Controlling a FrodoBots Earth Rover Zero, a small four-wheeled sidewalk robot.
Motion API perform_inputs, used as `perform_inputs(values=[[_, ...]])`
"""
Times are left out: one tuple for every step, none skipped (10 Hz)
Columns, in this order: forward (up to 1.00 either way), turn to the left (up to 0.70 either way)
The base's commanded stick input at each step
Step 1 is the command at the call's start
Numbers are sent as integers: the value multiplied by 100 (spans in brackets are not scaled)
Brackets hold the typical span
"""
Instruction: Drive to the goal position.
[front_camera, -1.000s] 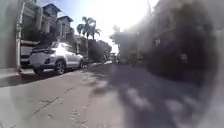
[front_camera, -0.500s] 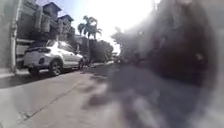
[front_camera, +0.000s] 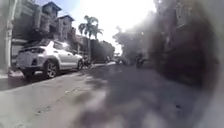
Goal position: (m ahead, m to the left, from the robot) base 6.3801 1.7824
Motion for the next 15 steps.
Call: perform_inputs(values=[[100, 0], [100, 0], [100, -13], [100, -35], [100, -32], [100, -13], [100, 0], [100, 0], [100, 0], [100, 0], [100, 0], [100, 0], [100, 0], [100, 0], [100, 0]])
